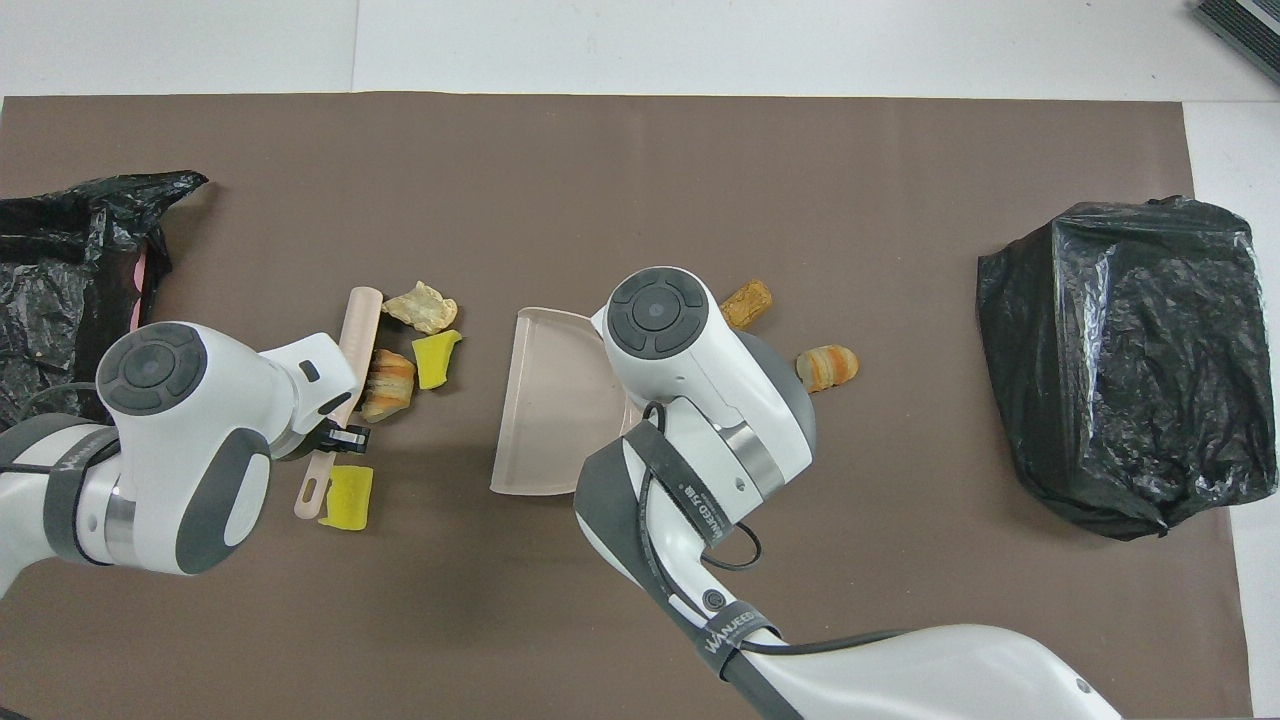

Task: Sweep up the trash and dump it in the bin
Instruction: 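Sweep the debris into the dustpan with the brush in the left gripper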

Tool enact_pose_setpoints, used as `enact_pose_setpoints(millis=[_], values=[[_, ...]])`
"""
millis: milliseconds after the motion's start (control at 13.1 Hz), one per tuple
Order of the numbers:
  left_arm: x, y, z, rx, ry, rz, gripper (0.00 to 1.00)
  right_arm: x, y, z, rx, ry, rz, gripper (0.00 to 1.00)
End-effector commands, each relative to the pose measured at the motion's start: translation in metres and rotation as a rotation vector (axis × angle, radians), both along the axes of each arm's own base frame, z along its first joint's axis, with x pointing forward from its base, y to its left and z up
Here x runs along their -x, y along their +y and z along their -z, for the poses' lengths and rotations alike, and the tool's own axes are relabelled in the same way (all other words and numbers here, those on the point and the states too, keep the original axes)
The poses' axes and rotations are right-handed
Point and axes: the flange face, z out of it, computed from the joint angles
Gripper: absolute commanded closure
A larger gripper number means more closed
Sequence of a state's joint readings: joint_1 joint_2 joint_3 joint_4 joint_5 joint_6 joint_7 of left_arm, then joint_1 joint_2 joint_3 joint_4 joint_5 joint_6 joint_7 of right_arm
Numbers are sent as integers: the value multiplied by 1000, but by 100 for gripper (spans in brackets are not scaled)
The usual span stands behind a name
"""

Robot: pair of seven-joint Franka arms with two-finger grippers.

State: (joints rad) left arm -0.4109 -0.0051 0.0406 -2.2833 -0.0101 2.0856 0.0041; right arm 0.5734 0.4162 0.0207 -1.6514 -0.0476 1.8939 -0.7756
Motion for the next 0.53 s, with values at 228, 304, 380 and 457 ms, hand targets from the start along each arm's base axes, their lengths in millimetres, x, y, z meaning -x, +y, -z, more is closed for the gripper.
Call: enact_pose_setpoints(millis=[228,304,380,457], values=[[39,-59,-35,113,84,43,100,2,-2,3,17,-21,13,100],[38,-58,-57,123,87,36,100,3,-2,3,18,-20,13,100],[39,-49,-77,124,97,3,100,3,-2,3,18,-20,13,100],[44,-39,-93,122,99,-38,100,3,-2,3,18,-20,13,100]])
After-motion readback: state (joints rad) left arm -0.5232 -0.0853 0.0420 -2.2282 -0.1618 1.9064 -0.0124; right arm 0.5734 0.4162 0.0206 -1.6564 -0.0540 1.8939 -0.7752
